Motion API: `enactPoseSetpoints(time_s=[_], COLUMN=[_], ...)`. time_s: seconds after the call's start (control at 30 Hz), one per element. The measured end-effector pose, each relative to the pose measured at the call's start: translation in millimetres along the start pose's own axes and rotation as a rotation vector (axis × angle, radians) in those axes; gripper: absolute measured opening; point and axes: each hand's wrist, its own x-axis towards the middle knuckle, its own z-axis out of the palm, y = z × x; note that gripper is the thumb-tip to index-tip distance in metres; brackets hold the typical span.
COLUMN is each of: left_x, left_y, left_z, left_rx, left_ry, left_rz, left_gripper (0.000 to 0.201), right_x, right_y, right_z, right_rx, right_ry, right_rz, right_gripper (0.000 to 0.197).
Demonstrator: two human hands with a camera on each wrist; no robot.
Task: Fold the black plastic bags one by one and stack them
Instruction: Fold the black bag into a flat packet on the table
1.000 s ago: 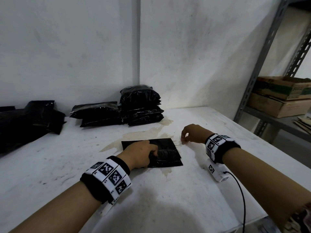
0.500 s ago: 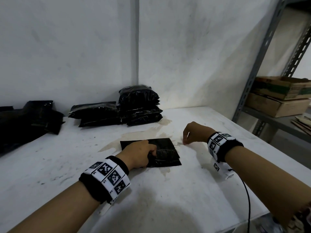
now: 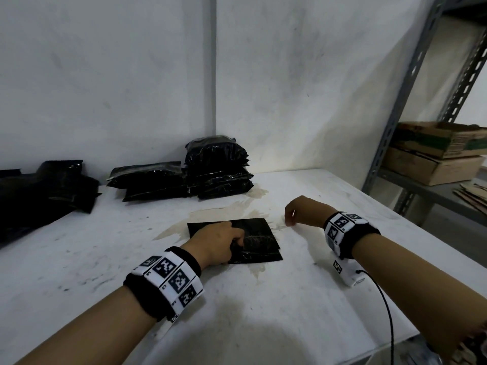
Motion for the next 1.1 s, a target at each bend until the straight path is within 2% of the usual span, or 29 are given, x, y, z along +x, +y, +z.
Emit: enactPoseSetpoints(time_s=[0.07,0.2,0.53,0.67,0.8,0.9,1.1], left_x=[-0.2,0.6,1.7,1.6,1.1,1.1,1.0], left_y=[0.0,-1.5,-2.4,-2.4,-2.5,-2.4,-3.0], left_z=[0.4,1.8,2.9,2.5,1.6,1.7,1.7], left_rx=[0.001,-0.001,-0.008,-0.012,-0.01,-0.008,-0.021], left_ry=[0.004,0.01,0.006,0.003,-0.002,-0.004,-0.002], left_rz=[0.002,0.003,-0.007,-0.013,-0.015,-0.015,0.0], left_gripper=[0.03,0.027,0.033,0.033,0.033,0.033,0.033], right_x=[-1.9,-4.8,-5.8,-7.6,-3.4,1.8,7.4], right_y=[4.1,7.7,8.6,0.4,-7.0,-8.5,-7.5], right_z=[-5.0,-5.8,-8.4,-5.2,-7.5,-9.0,-1.1], right_rx=[0.104,0.166,0.066,-0.059,-0.205,-0.206,-0.161], right_ry=[-0.014,-0.001,0.023,0.013,-0.027,-0.04,0.02], right_rz=[-0.01,-0.043,-0.104,-0.054,-0.097,-0.103,-0.121], right_gripper=[0.012,0.013,0.009,0.009,0.01,0.016,0.01])
